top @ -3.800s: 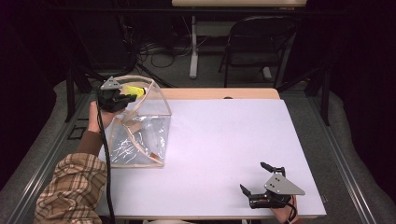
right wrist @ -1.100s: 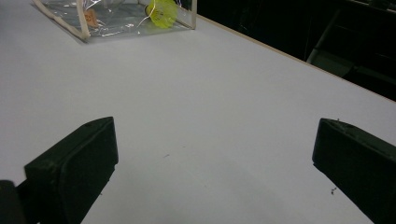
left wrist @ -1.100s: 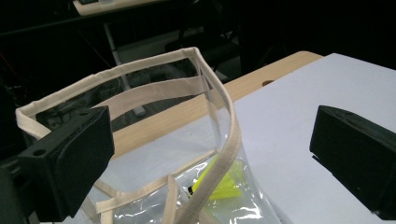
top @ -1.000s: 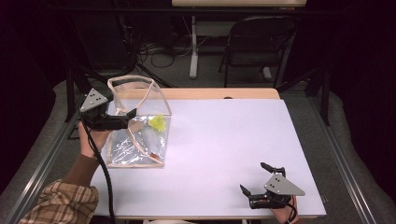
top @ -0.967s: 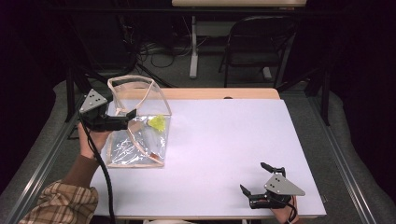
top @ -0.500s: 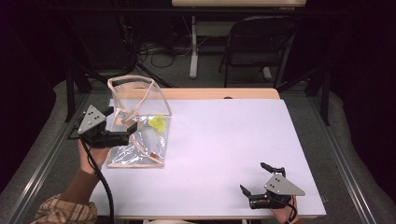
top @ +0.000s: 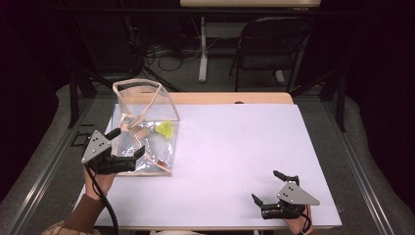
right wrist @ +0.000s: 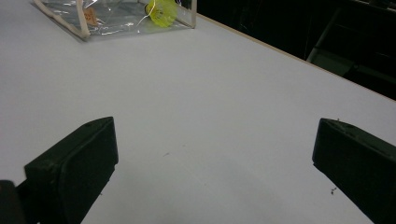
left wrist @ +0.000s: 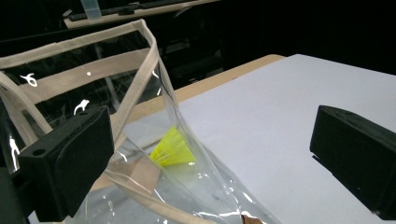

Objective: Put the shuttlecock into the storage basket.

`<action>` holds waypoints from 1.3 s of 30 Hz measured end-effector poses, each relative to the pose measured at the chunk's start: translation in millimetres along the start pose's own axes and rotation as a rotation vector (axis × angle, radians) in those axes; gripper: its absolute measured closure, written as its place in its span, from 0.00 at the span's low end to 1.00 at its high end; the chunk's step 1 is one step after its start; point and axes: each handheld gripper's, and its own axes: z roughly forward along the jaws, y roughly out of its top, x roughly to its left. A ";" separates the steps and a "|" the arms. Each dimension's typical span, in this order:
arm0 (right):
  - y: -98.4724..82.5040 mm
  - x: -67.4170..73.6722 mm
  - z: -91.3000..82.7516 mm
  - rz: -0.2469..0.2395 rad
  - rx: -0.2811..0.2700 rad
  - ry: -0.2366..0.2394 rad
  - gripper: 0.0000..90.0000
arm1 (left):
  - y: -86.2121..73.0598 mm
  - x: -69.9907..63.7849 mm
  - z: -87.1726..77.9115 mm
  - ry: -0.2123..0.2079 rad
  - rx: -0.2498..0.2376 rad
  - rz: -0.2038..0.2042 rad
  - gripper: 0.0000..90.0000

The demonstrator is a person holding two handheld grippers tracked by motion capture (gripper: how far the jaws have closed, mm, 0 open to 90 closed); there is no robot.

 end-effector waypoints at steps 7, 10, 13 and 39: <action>0.1 0.3 0.4 -0.001 0.003 0.001 0.00 | -26.2 -7.9 -4.0 -0.025 0.022 -0.029 0.00; 0.1 0.4 0.3 -0.002 0.002 0.001 0.00 | -36.5 -11.2 -4.8 -0.027 0.034 -0.039 0.00; 0.1 0.5 0.6 -0.002 0.003 0.002 0.00 | -43.8 -12.5 -5.7 -0.035 0.049 -0.048 0.00; -0.1 1.0 1.3 -0.003 0.004 0.001 0.00 | -90.9 -32.4 -11.6 -0.049 0.072 -0.047 0.00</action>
